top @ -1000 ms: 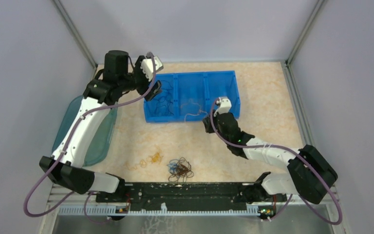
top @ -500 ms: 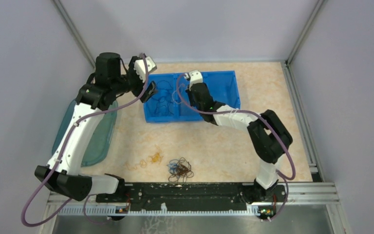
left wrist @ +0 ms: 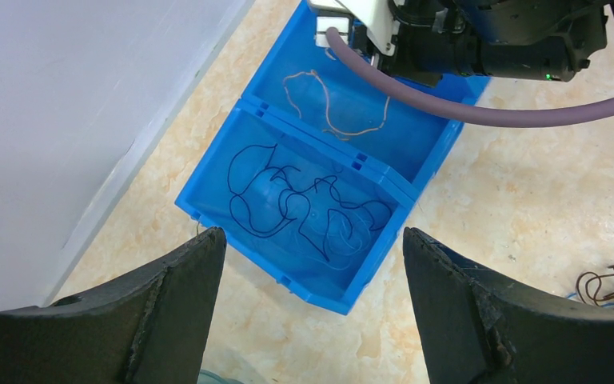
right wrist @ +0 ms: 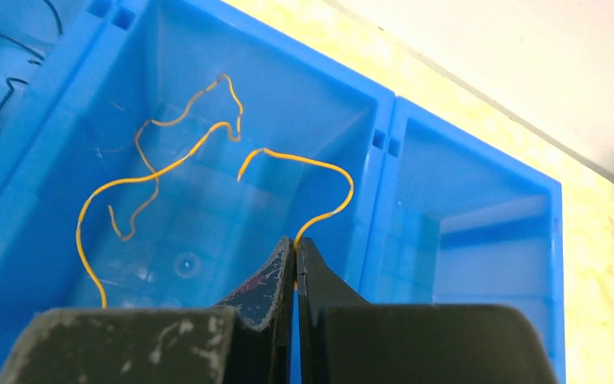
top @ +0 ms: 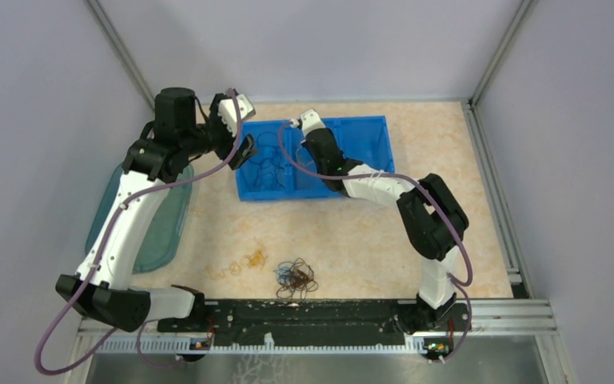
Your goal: Untangle the cables
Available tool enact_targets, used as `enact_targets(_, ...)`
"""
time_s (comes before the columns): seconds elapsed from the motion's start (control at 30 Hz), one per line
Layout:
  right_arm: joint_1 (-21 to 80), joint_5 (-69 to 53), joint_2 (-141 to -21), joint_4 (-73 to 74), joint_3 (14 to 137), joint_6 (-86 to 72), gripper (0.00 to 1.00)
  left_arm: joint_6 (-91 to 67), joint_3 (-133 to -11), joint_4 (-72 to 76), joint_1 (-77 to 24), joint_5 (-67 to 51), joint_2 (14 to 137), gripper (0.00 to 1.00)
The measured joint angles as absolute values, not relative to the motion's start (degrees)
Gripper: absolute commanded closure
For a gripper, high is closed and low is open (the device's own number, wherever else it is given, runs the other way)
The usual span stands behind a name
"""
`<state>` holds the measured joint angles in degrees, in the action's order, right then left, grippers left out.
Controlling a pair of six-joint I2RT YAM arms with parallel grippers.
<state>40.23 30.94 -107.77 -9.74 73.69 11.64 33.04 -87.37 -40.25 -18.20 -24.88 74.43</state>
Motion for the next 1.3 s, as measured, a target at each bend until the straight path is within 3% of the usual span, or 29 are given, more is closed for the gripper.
enact_targets(0.23,40.3,27.5,-112.0,-9.5,78.5,11.7,0.89,33.1,-87.4,-40.3,-17.7,-25.1,73.8,0.10)
enact_targets(0.37,40.3,26.3,-115.2,-8.7,78.9,10.1,0.51,33.0,-87.4,-40.3,-17.0,-25.2,73.5,0.10)
enact_targets(0.5,40.3,25.7,-115.3,-7.7,78.8,8.4,0.38,33.0,-87.4,-40.3,-15.8,-25.5,73.5,0.10)
enact_targets(0.77,40.2,21.1,-106.5,-7.6,77.4,3.9,0.36,32.1,-89.7,-40.4,-11.5,-27.7,74.0,0.10)
enact_targets(0.97,40.0,13.6,-90.7,-11.9,67.8,-1.3,0.36,32.8,-88.4,-40.9,-4.9,-32.1,73.7,0.09)
enact_targets(1.13,43.7,7.2,-77.8,-18.4,52.5,-5.9,0.35,42.6,-76.9,-44.9,1.3,-37.1,71.0,0.10)
enact_targets(1.3,56.3,3.6,-75.6,-22.1,38.7,-8.3,0.35,56.8,-63.6,-53.9,2.0,-39.0,68.3,0.13)
